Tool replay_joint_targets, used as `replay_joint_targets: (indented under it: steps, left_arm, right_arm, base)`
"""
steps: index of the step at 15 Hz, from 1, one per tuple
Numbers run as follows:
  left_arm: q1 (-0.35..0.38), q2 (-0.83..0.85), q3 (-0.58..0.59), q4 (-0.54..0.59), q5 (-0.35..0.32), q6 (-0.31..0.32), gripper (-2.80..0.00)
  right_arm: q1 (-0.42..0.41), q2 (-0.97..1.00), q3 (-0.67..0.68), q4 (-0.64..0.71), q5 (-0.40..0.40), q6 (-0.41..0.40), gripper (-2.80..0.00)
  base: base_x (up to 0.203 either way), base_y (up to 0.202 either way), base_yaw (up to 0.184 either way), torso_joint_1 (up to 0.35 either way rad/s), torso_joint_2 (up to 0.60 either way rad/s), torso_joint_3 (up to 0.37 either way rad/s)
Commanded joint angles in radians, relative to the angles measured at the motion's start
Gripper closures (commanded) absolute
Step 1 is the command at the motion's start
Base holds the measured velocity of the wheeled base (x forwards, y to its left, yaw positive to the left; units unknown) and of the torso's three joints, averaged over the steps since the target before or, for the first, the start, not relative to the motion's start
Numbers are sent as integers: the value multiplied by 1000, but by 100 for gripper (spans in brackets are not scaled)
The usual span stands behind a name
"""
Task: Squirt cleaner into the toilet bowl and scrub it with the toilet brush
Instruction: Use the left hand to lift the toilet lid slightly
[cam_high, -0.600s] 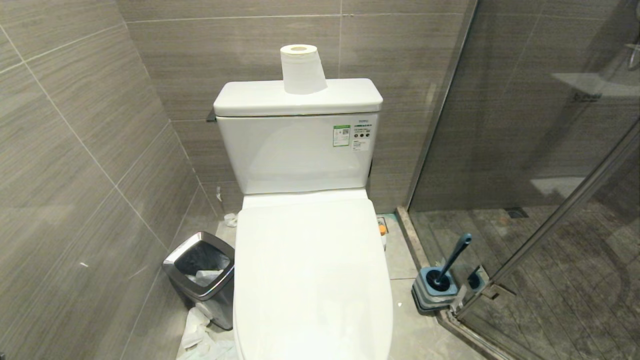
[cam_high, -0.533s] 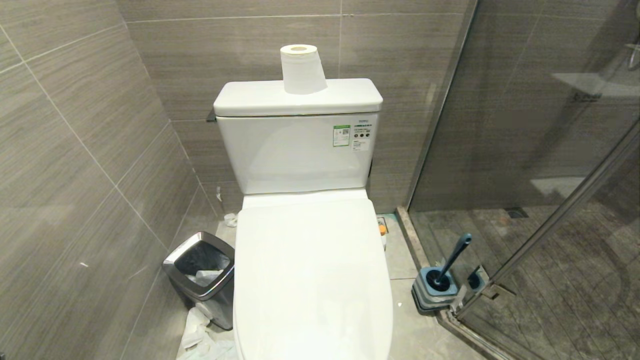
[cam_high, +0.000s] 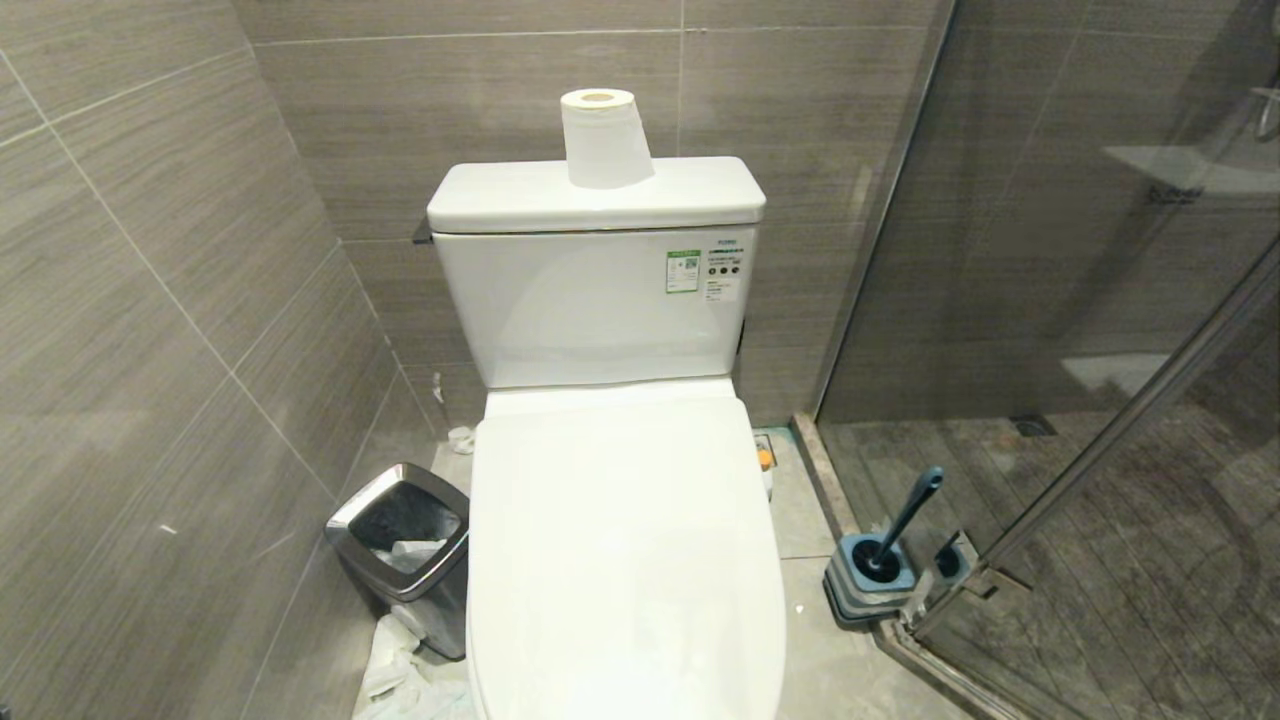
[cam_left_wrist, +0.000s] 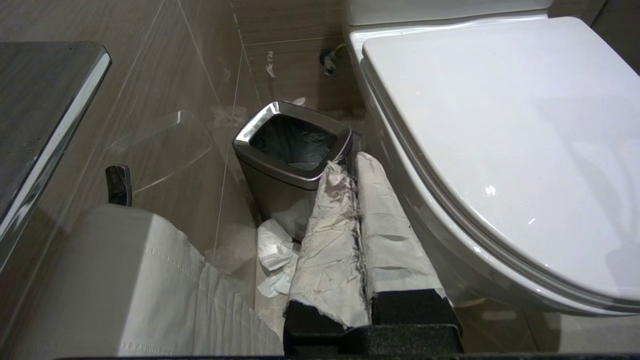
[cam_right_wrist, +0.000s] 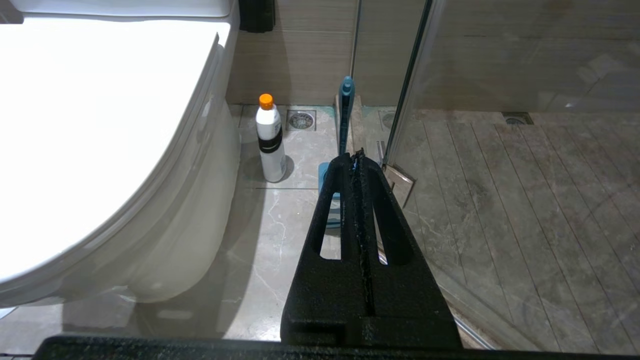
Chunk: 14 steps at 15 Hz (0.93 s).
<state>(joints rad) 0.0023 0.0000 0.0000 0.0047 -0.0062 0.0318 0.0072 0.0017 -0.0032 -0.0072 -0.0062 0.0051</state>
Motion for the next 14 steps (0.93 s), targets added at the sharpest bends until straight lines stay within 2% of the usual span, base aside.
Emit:
replay_joint_targets:
  steps: [1,14]
  left_arm:
    - [-1,2,0,0,0,0,0]
    - [1,2,0,0,0,0,0]
  right_arm:
    - [0,1,0,0,0,-1,0]
    - [0,1,0,0,0,0,0]
  base:
    - [0,0,0,0,0,0]
    - [0,0,0,0,0,0]
